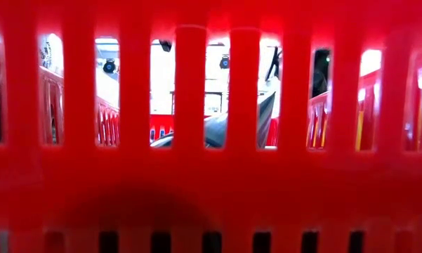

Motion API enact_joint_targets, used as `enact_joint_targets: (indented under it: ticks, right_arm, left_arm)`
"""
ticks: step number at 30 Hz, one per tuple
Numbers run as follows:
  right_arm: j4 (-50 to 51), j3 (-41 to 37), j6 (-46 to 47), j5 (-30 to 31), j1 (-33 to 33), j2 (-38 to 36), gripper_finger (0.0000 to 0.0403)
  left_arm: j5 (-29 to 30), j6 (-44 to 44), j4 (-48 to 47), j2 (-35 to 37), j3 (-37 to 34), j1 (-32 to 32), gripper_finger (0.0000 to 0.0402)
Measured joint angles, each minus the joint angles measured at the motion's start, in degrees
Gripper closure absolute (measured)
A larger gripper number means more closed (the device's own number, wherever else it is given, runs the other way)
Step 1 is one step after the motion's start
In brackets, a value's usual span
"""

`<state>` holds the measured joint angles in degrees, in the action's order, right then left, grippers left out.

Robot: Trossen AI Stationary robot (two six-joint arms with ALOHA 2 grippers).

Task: Pick & Place Travel size toiletries
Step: Put the green shampoo into the green bin

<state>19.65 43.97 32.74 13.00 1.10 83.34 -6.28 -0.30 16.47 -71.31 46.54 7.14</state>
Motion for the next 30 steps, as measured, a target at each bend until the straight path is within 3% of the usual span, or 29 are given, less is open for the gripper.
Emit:
enact_joint_targets:
  ticks: [14, 22, 26, 30]
  right_arm:
    - [-4.2, 0.0, -9.4, -1.4, 0.0, -10.7, 0.0358]
    - [-17.6, 0.0, -17.7, -1.6, 0.0, -11.7, 0.0366]
    - [-19.4, 0.0, -19.3, -4.7, 0.0, -11.7, 0.0367]
    - [-19.3, 0.0, -19.3, -5.8, 0.0, -11.7, 0.0367]
  left_arm:
    - [0.0, 0.0, -0.2, 0.0, 0.0, 0.0, 0.0268]
    - [-0.1, 0.0, -3.2, 0.0, 0.0, 0.0, 0.0268]
    - [0.1, 0.0, -7.3, 0.0, 0.0, 0.0, 0.0268]
    - [5.0, 0.1, -13.1, 0.0, 0.0, 0.0, 0.0268]
